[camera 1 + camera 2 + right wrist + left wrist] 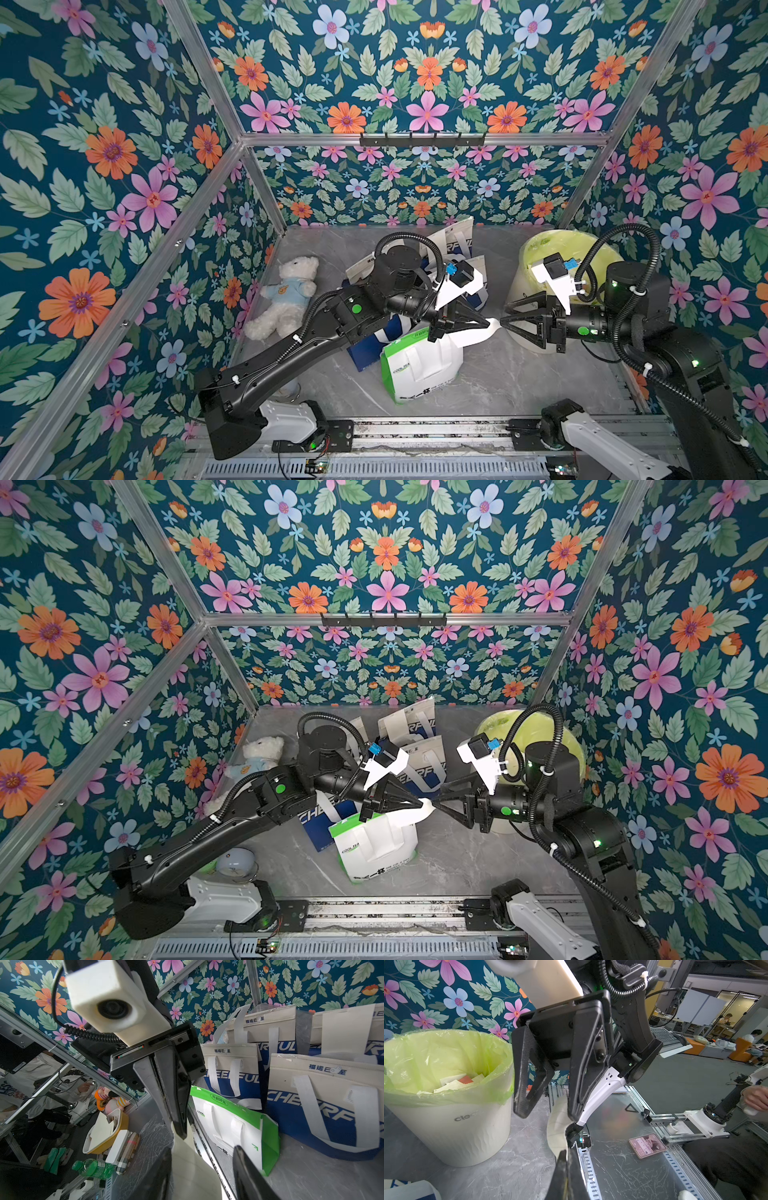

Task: Shred takeout receipts and throw away
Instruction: Adjust the takeout receipt.

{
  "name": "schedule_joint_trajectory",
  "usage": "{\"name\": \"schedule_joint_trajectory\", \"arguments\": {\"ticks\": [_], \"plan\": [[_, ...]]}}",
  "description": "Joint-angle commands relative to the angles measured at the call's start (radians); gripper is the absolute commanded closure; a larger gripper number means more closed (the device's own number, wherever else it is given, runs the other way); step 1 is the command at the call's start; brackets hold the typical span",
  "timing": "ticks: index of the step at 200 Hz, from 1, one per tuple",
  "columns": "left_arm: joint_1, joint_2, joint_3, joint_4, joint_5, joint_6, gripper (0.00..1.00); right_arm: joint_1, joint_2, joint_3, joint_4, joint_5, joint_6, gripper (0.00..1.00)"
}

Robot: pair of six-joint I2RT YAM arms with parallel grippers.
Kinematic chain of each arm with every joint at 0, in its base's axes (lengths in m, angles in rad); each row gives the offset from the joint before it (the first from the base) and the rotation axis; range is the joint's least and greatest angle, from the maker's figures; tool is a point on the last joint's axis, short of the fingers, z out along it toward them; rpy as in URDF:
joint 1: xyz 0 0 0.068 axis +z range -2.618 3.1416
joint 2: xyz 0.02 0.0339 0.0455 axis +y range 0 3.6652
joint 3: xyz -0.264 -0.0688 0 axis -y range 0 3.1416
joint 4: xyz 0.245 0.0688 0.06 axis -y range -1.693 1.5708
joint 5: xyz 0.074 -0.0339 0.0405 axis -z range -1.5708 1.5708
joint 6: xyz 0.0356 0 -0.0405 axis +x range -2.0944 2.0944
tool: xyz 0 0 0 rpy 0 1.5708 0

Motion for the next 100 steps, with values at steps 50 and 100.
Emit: {"name": "schedule_joint_trajectory", "arguments": {"ticks": [50, 100], "plan": [[0.001, 0.009, -0.002, 0.027, 0.03, -0.004, 1.0, 0.052, 0.017, 0.01, 0.025, 0.011, -0.018, 0.44], [0.0, 0.006, -0.005, 0.03, 0.016, -0.003, 1.0, 0.11, 0.03, -0.009, 0.026, 0.076, -0.02, 0.63]]}}
